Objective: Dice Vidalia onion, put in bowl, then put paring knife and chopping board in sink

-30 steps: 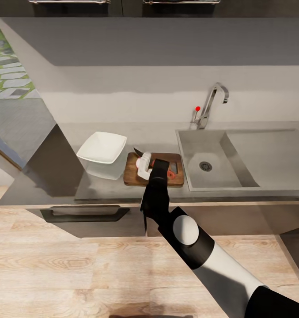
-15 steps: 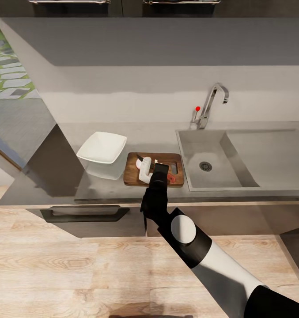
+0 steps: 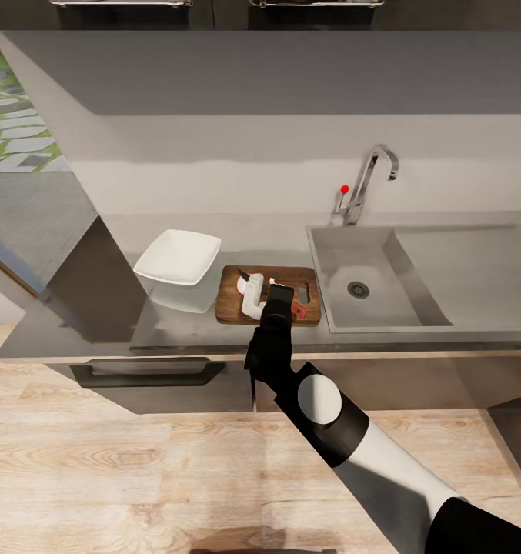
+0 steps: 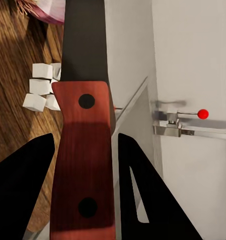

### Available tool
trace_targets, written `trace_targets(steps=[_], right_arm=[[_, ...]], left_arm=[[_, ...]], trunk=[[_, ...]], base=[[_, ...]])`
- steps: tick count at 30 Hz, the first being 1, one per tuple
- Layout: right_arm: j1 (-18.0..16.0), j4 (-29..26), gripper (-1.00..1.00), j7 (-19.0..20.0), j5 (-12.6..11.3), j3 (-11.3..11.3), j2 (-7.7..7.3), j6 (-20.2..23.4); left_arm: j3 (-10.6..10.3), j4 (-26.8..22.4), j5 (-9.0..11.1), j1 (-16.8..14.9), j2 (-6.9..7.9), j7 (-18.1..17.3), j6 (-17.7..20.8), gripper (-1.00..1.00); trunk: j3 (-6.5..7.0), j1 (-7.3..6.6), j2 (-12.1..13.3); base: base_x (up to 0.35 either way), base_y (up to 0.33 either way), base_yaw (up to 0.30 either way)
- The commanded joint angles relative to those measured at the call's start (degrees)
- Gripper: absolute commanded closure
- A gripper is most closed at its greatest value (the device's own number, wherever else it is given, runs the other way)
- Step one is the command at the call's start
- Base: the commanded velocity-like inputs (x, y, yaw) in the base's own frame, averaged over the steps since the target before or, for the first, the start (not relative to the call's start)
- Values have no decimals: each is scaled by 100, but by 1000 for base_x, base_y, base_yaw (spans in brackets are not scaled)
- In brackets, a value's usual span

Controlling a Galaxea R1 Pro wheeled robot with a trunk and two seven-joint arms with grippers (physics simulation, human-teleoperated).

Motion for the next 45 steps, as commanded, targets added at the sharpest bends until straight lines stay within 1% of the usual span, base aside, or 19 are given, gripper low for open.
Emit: trace_targets(steps=[1,15,16,17,29,32,33,35,36,37,38,39,40,41,43,44,45], right_arm=[[-6,-2,100,60,64,10,0,19],[-6,11,100,60,73,10,0,19],[-6,83,100,60,73,10,0,19],[-6,435,100,60,74,10,0,19],[-6,433,100,51,68,10,0,19],[-6,350,100,33,77,6,0,25],[-6,231,100,25,79,-2,0,26],[-6,-195,100,19,81,-48,0,27],[-6,-498,100,17,82,-164,0,27],[-6,-683,100,17,82,-299,0,27],[-6,-908,100,16,79,-553,0,27],[-6,-1032,100,19,77,-717,0,27],[-6,-1232,100,22,75,-1001,0,27],[-6,-1295,100,23,75,-1126,0,26],[-6,-1377,100,34,69,-1584,0,16],[-6,-1400,100,48,57,-1948,0,4],[-6,-1412,100,59,8,-2202,0,-4]], left_arm=[[-47,-9,57,1,9,27,-12,-100],[-47,-5,57,1,5,27,-12,-100],[-47,-3,57,1,7,27,-12,-100],[-47,-6,57,1,11,27,-12,-100],[-47,-5,57,1,5,27,-12,-100],[-47,-8,57,1,3,27,-12,-100],[-49,-7,57,1,3,27,-12,-100],[-50,-8,57,1,5,27,-12,-100],[-53,-9,57,1,4,27,-12,-100],[-54,-9,57,1,4,27,-12,-100],[-55,-9,57,1,3,27,-12,-100],[-55,-9,57,1,-4,27,-12,-100],[-56,-6,57,1,-26,27,-12,-100],[-56,-4,57,1,-31,27,-12,-100],[-56,-3,57,1,-38,27,-12,-100],[-56,-6,57,1,-40,27,-12,-100],[-56,-7,57,1,-40,27,-12,-100]], trunk=[[-8,3,-10],[-8,3,-10],[-8,3,-10],[-8,3,-10],[-8,3,-10],[-8,3,-10],[-8,3,-10],[-8,3,-10],[-8,3,-10],[-8,3,-10],[-8,3,-10],[-8,3,-10],[-8,3,-10],[-8,3,-10],[-8,3,-10],[-8,3,-10],[-8,3,-10]], base=[[0,0,0],[0,0,0],[0,0,0],[0,0,0],[0,0,0],[0,0,0],[0,0,0],[0,0,0],[0,0,0],[0,0,0],[0,0,0],[0,0,0],[0,0,0],[0,0,0],[0,0,0],[0,0,0],[0,0,0]])
